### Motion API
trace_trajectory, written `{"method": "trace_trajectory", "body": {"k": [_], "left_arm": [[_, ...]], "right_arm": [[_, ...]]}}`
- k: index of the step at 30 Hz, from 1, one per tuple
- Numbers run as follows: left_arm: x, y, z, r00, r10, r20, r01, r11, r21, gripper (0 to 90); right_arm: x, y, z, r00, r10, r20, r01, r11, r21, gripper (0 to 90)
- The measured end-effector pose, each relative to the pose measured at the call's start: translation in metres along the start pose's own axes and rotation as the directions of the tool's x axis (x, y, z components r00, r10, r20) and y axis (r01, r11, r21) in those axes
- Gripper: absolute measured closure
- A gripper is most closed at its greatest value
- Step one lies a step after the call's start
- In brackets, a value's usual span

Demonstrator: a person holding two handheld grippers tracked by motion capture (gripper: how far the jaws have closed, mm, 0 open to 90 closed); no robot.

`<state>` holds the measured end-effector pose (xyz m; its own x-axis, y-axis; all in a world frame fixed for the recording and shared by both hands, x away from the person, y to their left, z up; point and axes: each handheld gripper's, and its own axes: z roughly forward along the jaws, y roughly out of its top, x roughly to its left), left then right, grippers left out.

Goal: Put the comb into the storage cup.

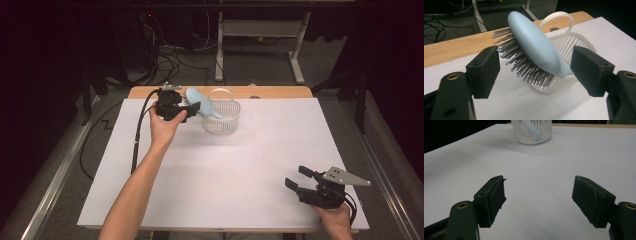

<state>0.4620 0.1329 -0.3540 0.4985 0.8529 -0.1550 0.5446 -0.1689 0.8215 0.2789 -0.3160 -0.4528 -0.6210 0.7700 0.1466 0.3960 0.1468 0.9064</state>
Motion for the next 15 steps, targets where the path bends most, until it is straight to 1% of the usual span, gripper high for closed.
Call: {"method": "trace_trajectory", "body": {"k": [15], "left_arm": [[0.0041, -0.0052, -0.0089, 0.9999, 0.009, -0.007, -0.009, 0.9999, -0.010, 24.8]], "right_arm": [[0.0001, 0.0000, 0.0003, 1.0000, 0.001, 0.002, -0.001, 1.000, 0.001, 26.8]]}}
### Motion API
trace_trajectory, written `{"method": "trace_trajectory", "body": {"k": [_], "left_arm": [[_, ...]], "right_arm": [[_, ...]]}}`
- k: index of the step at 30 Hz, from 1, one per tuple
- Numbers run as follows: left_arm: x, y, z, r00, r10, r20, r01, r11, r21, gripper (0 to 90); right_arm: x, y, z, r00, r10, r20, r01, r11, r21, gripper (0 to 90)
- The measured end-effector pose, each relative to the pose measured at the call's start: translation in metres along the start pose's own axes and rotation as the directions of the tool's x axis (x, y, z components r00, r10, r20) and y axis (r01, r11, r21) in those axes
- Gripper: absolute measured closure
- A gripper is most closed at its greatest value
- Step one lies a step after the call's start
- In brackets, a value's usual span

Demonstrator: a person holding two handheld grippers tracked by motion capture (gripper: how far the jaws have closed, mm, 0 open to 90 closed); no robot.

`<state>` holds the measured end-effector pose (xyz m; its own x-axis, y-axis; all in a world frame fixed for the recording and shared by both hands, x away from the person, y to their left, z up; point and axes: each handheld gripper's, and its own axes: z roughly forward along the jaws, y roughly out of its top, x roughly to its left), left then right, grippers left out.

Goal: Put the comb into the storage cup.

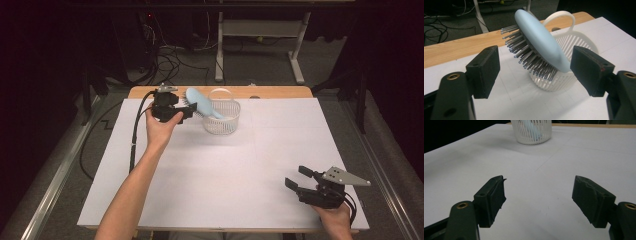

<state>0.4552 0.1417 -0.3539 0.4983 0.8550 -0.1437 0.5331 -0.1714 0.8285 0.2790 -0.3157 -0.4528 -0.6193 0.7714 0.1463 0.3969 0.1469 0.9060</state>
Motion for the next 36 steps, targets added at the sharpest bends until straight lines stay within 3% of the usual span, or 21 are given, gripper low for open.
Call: {"method": "trace_trajectory", "body": {"k": [14, 36], "left_arm": [[0.002, -0.003, -0.007, 0.9998, 0.022, -0.004, -0.022, 0.9998, -0.002, 25.1], [0.008, -0.013, -0.017, 0.9998, 0.019, -0.005, -0.019, 0.9998, -0.009, 25.9]], "right_arm": [[0.000, 0.000, 0.000, 1.0000, -0.001, 0.000, 0.001, 1.000, 0.001, 26.8], [0.000, 0.000, 0.000, 1.0000, -0.001, 0.001, 0.001, 1.000, 0.000, 26.8]]}}
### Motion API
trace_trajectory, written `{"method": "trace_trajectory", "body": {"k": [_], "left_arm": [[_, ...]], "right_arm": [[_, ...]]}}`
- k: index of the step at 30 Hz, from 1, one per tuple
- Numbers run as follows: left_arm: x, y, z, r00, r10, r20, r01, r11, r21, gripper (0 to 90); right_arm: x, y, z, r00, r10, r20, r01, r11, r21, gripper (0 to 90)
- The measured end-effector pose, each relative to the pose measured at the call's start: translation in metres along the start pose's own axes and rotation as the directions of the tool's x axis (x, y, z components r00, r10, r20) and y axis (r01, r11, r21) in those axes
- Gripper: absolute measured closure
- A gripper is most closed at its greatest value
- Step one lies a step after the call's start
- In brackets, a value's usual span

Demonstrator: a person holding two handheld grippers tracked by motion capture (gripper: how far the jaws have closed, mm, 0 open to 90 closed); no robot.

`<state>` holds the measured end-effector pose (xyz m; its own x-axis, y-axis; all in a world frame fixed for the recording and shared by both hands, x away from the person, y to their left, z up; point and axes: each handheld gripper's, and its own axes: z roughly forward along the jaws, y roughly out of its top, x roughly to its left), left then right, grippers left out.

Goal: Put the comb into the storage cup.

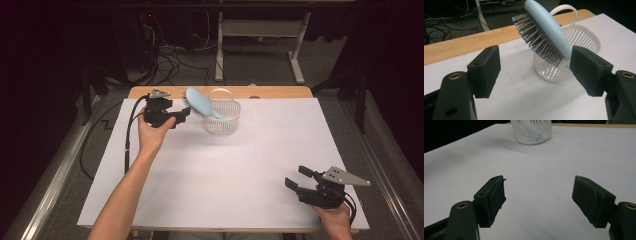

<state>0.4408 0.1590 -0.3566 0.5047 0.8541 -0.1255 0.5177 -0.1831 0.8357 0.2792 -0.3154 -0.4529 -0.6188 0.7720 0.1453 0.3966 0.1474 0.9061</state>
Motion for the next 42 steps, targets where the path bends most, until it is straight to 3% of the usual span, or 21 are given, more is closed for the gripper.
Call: {"method": "trace_trajectory", "body": {"k": [42], "left_arm": [[0.000, -0.012, -0.019, 0.9996, 0.025, 0.010, -0.025, 0.9992, -0.032, 27.4]], "right_arm": [[-0.001, 0.000, -0.001, 0.9999, 0.006, 0.010, -0.006, 1.000, -0.010, 26.6]]}}
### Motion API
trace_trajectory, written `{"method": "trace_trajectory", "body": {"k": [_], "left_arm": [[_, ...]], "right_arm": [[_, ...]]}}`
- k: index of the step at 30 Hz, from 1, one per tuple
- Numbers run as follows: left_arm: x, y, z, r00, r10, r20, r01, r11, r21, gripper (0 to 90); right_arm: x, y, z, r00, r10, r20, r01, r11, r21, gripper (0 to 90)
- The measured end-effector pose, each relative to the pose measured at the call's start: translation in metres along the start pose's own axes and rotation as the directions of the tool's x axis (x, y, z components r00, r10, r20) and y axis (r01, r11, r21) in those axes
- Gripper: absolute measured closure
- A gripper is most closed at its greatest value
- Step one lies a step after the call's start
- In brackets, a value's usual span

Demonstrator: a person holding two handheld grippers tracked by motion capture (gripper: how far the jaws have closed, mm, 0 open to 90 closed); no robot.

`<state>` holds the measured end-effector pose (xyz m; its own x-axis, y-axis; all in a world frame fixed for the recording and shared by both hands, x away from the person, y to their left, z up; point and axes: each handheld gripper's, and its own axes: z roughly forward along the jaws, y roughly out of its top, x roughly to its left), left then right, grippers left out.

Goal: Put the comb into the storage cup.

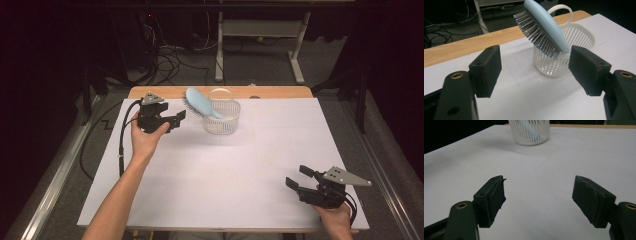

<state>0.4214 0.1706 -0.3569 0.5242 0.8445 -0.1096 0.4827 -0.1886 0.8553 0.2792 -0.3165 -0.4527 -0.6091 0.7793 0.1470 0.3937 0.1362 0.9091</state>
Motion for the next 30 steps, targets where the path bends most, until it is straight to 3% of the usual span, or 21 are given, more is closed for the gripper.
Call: {"method": "trace_trajectory", "body": {"k": [30], "left_arm": [[0.000, -0.016, -0.011, 1.0000, 0.007, 0.000, -0.007, 1.0000, -0.002, 27.5]], "right_arm": [[0.000, 0.000, 0.000, 1.0000, 0.003, 0.002, -0.003, 1.000, 0.000, 26.6]]}}
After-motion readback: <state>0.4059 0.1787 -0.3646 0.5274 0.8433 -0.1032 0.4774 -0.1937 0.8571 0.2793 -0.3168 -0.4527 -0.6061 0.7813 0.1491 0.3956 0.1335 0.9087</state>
